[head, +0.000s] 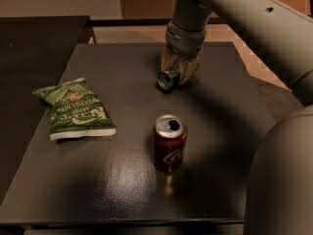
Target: Place redbull can upright
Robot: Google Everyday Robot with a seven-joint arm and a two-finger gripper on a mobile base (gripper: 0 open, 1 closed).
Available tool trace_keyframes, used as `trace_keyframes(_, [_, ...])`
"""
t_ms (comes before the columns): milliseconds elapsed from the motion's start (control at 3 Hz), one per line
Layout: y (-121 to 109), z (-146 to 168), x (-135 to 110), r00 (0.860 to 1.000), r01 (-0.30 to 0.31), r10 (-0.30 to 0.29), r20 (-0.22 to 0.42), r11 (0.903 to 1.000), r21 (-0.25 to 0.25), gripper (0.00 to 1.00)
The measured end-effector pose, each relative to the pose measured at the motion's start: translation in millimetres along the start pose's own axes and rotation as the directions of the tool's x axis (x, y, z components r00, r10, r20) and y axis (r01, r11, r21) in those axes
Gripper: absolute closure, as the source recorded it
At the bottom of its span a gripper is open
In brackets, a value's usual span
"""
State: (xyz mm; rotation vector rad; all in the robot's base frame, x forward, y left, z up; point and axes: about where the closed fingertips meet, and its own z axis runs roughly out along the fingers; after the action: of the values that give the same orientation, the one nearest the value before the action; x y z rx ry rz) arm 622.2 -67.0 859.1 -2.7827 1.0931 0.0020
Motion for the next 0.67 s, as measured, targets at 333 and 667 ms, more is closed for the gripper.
trace_keyframes(333, [-7.0,-24.7,-4.0,0.991,-0.111,0.105,0.082,0.9911,0.074,1.0])
trace_keyframes(667, [-10.6,-48.4,-12.4,0.952,-0.269,0.24,0.192,0.9528,0.141,1.0])
